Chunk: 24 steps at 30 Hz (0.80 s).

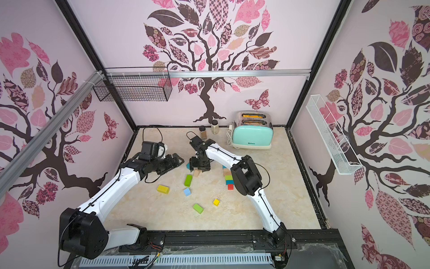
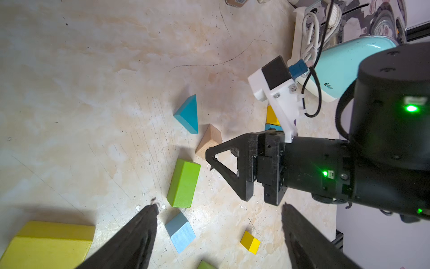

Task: Assemble a carrot with building blocks
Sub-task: Pick up the building block from the center of the board.

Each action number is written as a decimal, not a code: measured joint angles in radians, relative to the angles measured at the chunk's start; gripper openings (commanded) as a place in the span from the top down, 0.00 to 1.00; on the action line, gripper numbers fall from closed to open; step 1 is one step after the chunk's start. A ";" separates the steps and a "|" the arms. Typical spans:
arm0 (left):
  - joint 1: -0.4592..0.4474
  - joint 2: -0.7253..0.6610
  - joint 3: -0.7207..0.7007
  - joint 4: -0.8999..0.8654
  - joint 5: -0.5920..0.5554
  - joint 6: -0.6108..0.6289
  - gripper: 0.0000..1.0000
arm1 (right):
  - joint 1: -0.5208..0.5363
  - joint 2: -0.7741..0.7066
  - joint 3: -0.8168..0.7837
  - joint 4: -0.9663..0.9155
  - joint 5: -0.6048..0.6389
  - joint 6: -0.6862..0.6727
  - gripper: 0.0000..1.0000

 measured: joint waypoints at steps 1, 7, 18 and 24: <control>0.000 -0.002 -0.003 -0.001 0.000 0.002 0.12 | -0.001 0.005 0.003 -0.006 0.010 0.001 0.29; 0.000 -0.013 -0.016 -0.025 -0.002 0.008 0.12 | -0.003 0.040 0.037 -0.023 0.045 0.016 0.30; 0.000 -0.039 -0.018 -0.037 -0.008 0.027 0.12 | -0.005 0.091 0.108 -0.025 0.030 0.074 0.36; 0.000 -0.040 -0.023 -0.038 -0.016 0.031 0.12 | -0.006 0.111 0.127 -0.043 0.029 0.080 0.40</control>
